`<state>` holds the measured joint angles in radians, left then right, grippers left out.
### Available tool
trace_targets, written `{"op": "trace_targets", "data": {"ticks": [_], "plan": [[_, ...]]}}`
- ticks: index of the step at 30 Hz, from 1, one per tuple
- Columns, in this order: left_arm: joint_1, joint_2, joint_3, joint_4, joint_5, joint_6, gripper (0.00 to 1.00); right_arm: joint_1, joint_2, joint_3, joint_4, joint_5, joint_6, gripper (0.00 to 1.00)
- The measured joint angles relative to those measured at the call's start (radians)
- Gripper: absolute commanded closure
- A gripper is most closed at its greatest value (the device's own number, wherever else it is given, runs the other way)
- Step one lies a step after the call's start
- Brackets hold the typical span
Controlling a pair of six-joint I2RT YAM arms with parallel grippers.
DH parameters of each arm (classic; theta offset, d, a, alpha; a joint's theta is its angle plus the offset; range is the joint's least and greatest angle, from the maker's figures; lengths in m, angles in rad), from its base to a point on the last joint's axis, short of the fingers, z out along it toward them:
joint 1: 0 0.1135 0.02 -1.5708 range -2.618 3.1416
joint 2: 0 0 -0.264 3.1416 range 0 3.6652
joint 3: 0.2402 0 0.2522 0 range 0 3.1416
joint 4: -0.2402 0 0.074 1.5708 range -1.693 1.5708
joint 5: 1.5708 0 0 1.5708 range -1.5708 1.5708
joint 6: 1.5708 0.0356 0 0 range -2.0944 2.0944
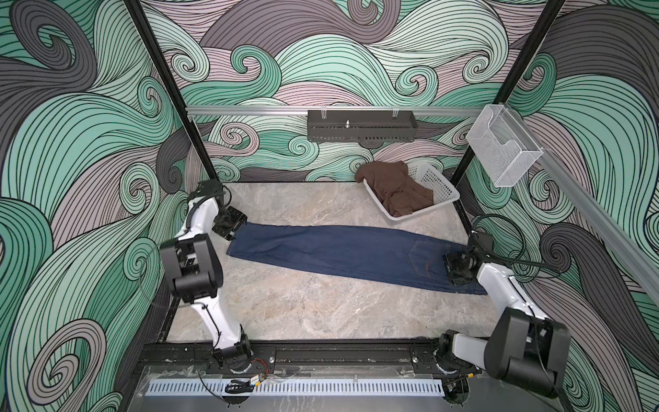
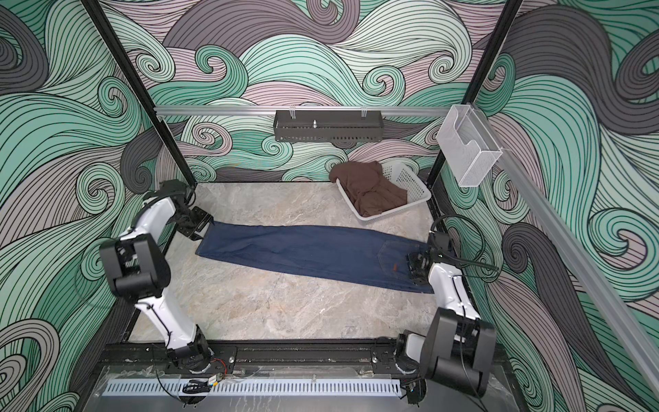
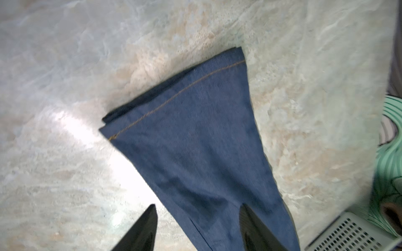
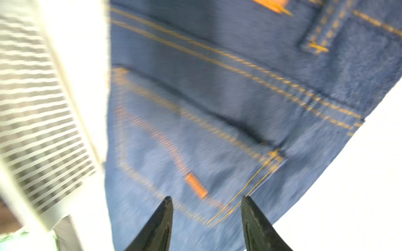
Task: Fold and stack the trousers
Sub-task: Rotate the trousers at the center of the table, then smooth out the trousers at the center of the table.
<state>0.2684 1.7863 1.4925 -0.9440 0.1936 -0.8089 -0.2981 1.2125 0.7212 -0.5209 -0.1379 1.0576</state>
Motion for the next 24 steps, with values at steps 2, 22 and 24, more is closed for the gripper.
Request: {"op": "trace_targets", "data": {"ticks": [2,22,24], "plan": [[0.014,-0.096,-0.126,0.049,0.019,-0.050,0.37,0.013,-0.030,0.012,-0.012,-0.002,-0.004,0.48],[0.070,-0.006,-0.410,0.413,0.078,-0.394,0.63,0.087,-0.023,0.013,-0.044,-0.048,-0.020,0.50],[0.070,-0.005,-0.409,0.421,0.074,-0.399,0.66,0.090,-0.015,0.012,-0.043,-0.049,-0.022,0.50]]}}
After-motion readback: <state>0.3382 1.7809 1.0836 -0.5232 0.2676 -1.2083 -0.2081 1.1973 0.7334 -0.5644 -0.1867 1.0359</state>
